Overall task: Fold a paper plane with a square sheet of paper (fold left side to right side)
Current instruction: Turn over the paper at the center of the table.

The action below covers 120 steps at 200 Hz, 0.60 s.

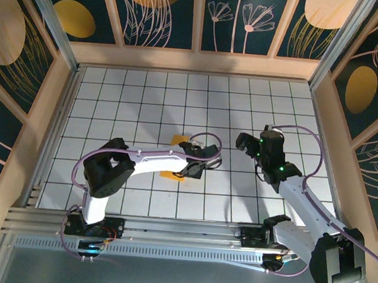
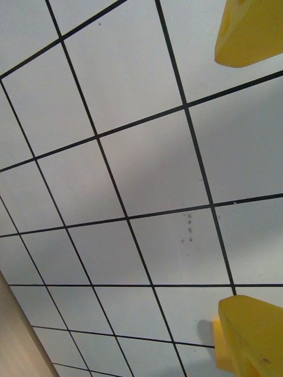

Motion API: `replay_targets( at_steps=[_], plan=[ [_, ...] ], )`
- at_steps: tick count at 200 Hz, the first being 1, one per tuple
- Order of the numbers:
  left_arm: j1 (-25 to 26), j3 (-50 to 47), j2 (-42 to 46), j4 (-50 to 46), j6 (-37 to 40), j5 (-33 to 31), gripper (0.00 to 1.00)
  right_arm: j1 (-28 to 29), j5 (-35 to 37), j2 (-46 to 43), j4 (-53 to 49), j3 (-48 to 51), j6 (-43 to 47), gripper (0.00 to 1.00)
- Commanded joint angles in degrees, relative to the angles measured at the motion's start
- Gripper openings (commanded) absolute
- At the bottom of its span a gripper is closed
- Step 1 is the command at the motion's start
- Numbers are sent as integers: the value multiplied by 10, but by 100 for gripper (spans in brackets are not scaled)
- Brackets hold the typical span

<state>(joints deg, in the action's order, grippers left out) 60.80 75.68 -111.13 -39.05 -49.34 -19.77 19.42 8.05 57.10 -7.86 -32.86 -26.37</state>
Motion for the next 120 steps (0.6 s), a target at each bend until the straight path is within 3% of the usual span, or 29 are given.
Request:
replay_targets(
  at_steps=[1,46,74,120],
  plan=[
    [-14,0,15,58,9,53,52,-6,-19,5,13,5,12,99],
    [-51,-93,109,208,15,132,62,-9,-79,16,5,-8,20,99],
    [-97,-192,200,340,-7,197,65,-9,-151,40,9,-13,15,91],
    [-185,-345,321,485,-50,246,71,-6,-274,98,50,-13,-24,76]
  ],
)
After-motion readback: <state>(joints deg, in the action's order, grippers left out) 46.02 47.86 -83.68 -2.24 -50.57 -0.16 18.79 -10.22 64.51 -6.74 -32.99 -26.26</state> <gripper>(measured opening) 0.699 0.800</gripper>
